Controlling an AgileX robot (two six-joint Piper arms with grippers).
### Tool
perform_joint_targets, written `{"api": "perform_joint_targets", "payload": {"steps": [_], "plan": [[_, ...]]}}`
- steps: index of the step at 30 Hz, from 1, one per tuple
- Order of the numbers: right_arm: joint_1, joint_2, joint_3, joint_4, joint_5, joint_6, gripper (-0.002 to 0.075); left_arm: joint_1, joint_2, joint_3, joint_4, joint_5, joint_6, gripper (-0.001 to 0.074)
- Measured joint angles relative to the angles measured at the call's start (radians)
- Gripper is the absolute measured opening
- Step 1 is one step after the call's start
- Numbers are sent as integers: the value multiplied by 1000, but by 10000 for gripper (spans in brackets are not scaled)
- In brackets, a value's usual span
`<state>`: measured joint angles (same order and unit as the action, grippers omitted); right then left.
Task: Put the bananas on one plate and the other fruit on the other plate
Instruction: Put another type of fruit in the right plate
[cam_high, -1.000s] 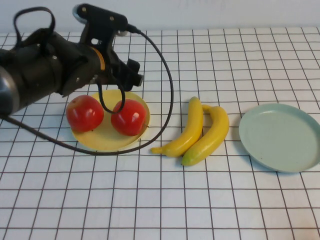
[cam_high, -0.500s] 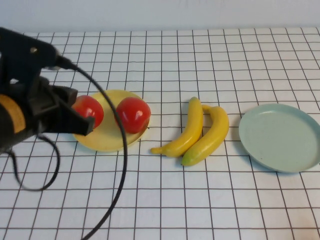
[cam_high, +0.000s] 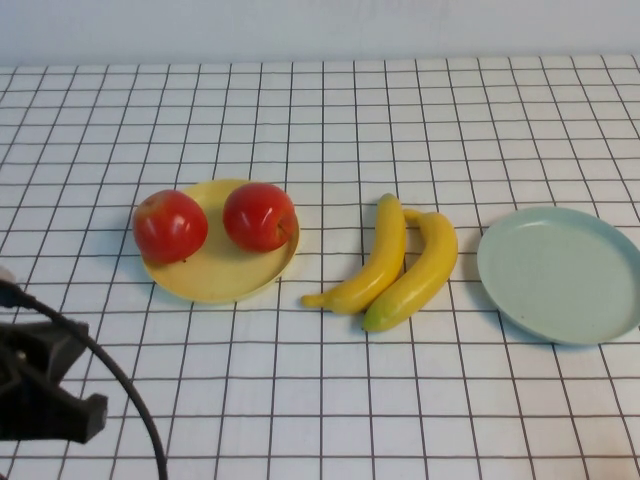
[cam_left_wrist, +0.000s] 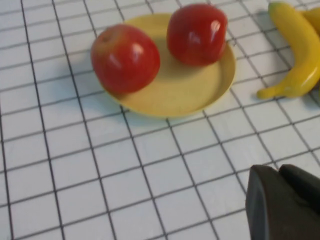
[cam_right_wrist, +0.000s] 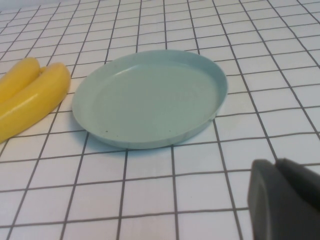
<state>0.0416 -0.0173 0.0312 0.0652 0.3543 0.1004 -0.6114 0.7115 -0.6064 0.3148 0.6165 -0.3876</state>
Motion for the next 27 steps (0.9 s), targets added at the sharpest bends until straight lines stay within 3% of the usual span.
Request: {"api": "perform_joint_targets", "payload": {"steps": [8,13,18,23,27], "plan": [[0,0,0,0,0,0,-15,0,-56,-7,27,265,-69,4],[0,0,0,0,0,0,-15,30,-211,70,39,204,-74,4],[0,0,0,0,0,0,-15,197,-459,220,10,6,-13,4],[0,0,0,0,0,0,-15,432,-689,374,-210,-157,349,4],[0,0,0,0,0,0,-15,561,-723,462,-373,-233,532,4]]}}
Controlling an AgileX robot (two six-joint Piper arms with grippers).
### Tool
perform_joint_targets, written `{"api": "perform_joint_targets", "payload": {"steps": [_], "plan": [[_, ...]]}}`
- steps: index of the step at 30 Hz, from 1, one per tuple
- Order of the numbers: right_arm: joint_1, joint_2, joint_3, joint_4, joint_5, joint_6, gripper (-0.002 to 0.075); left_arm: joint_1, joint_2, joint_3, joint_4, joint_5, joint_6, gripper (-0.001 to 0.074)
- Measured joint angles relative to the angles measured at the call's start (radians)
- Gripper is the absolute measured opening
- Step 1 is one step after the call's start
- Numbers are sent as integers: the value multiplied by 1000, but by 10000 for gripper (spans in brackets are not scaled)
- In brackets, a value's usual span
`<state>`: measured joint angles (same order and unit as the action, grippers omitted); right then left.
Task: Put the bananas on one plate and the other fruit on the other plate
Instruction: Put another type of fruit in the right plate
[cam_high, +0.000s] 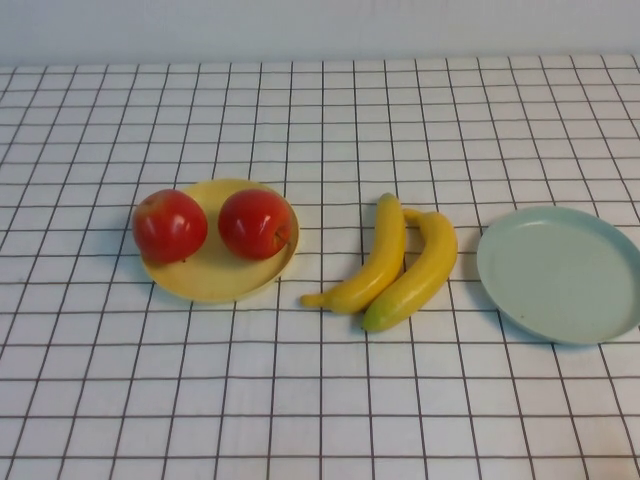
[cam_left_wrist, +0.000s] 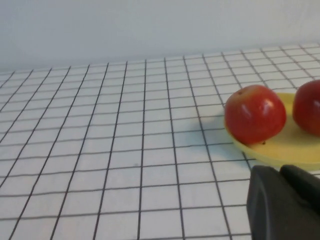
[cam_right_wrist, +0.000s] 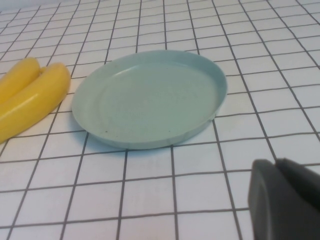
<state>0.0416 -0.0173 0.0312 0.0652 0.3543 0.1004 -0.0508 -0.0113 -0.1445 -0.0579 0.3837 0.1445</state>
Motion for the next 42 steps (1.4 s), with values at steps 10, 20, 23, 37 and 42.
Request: {"api": "perform_joint_targets", "payload": {"steps": [10,20,23,37,42], "plan": [[0,0,0,0,0,0,-15,58,0,167,-70,-8,5,-1],[0,0,0,1,0,0,-15,-41,0,169,-54,-2,-59,-2],[0,0,0,1,0,0,-15,-76,0,169,-54,-2,-60,-2],[0,0,0,-10,0,0,-15,-94,0,169,-59,-2,-68,-2],[0,0,0,215,-75,63,-15,-94,0,169,-59,-2,-68,-3]]}}
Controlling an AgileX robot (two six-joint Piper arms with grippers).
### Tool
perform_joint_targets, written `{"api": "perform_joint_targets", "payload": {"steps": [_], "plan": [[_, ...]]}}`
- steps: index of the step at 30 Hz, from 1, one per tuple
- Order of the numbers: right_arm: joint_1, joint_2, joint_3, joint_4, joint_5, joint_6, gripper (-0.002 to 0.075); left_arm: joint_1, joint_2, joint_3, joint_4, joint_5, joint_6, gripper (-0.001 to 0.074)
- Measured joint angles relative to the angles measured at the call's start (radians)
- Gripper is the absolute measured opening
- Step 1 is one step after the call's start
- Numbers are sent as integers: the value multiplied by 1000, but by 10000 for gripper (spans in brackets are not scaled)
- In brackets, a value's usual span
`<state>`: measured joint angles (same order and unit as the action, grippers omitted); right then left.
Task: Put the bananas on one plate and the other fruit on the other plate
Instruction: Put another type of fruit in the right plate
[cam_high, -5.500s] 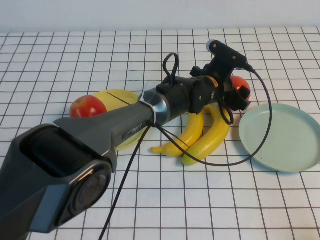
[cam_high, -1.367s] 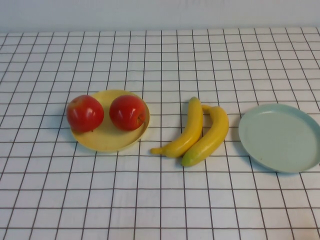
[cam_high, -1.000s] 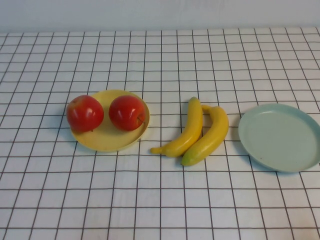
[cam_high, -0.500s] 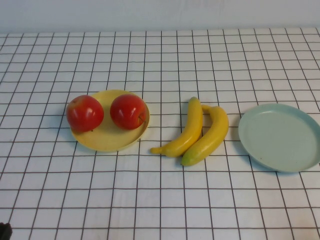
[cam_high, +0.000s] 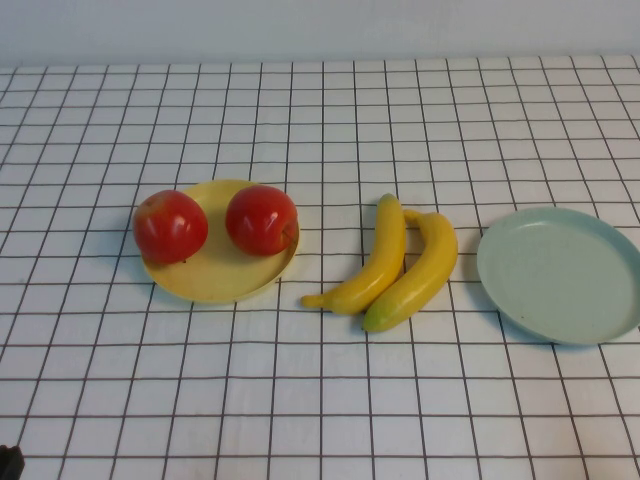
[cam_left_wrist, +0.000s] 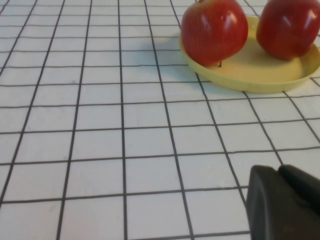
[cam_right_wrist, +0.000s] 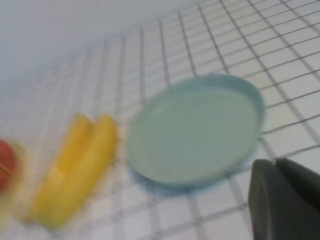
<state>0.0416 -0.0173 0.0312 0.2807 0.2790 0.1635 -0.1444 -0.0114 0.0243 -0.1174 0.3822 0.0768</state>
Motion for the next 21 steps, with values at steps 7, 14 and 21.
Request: {"api": "perform_joint_targets", "payload": {"steps": [7,14,21], "plan": [[0,0,0,684,-152,13,-15,0,0,0,0,0,-2,-3],[0,0,0,743,-166,-132,-15,0,0,0,0,0,-2,-3],[0,58,-107,628,-55,-352,-15,0,0,0,0,0,-2,-3]]}}
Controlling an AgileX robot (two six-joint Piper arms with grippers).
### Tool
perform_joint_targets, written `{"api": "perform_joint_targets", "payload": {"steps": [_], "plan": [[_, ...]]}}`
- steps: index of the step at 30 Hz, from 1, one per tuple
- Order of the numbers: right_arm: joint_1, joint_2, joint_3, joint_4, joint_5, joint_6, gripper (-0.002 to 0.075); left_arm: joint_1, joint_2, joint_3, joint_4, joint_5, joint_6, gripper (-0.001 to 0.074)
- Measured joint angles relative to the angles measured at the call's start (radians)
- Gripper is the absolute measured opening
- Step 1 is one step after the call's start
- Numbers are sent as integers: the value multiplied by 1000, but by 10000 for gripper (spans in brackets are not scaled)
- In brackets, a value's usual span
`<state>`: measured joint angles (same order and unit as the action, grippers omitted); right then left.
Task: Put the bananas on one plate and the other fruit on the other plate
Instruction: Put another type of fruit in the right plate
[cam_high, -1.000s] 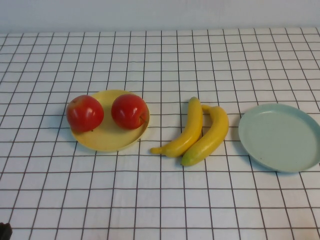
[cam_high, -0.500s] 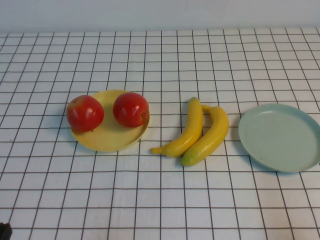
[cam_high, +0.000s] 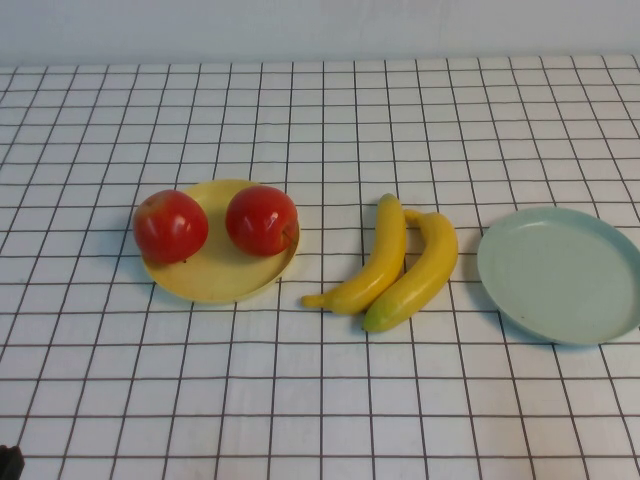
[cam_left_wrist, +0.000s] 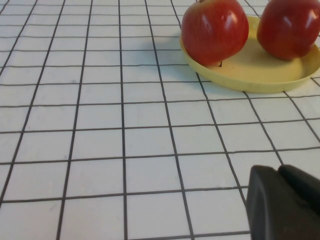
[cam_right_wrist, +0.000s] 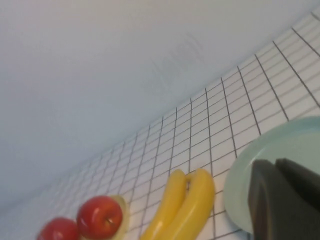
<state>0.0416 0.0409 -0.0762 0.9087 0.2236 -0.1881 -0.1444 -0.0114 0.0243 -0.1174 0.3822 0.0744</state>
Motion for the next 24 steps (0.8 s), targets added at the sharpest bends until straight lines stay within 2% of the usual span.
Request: {"api": "perform_joint_targets", "payload": {"steps": [8,12,17,20,24], "plan": [[0,445,-400,-484,341,-70,-15,0,0,0,0,0,0,-4],[0,683,-546,-569,508,-70,-15,0,0,0,0,0,0,-4],[3,950,-751,-579,676,-70,-15,0,0,0,0,0,0,-4],[64,1089,-855,-633,704,-56,-15,0,0,0,0,0,0,-4],[226,1280,-993,-873,738,127,-15,0,0,0,0,0,0,-4]]}}
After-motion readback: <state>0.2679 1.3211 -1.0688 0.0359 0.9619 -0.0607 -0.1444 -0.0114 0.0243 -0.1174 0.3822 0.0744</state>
